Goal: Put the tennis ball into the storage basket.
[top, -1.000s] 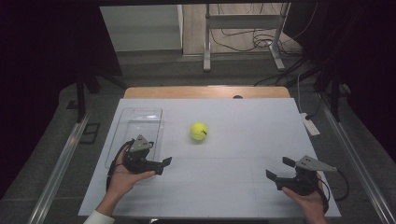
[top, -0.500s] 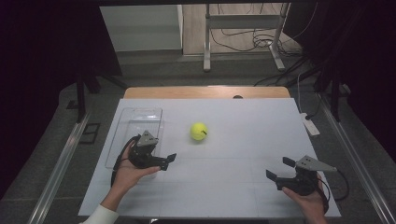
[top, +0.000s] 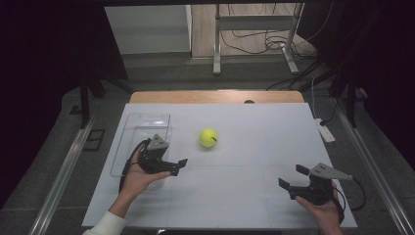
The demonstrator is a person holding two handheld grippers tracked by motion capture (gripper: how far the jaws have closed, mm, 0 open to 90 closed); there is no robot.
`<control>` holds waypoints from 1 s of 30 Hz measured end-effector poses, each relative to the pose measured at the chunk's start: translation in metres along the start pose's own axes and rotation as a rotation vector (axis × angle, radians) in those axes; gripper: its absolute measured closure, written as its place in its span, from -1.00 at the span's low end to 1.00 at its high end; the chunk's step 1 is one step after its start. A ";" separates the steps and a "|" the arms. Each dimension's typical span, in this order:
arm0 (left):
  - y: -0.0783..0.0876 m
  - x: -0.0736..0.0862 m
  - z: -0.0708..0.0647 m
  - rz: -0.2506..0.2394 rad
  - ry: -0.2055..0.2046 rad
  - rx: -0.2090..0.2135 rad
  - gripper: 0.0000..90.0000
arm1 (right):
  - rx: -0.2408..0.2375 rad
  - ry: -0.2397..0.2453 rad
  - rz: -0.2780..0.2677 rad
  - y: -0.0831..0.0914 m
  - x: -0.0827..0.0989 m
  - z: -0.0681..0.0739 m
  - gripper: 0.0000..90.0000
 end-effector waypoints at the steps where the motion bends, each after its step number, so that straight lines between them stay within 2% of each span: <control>1: -0.001 -0.001 0.000 0.002 -0.001 0.001 -0.80 | -0.001 -0.001 0.000 0.000 0.000 0.000 -0.76; 16: -0.009 -0.011 0.001 0.021 0.002 0.004 -0.80 | 0.001 -0.001 -0.004 0.001 0.000 0.000 -0.76; 30: -0.020 -0.027 0.003 0.046 -0.008 0.006 -0.81 | 0.002 -0.001 0.003 0.000 0.001 0.000 -0.76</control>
Point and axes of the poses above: each handheld gripper's, and its own axes: y roughly backward along the jaws, x roughly out of its underside, z roughly to its left, the point moved 8 cm from there along -y, roughly forward along the jaws, and after that the axes turned 12 degrees about x, right-handed, at the moved point
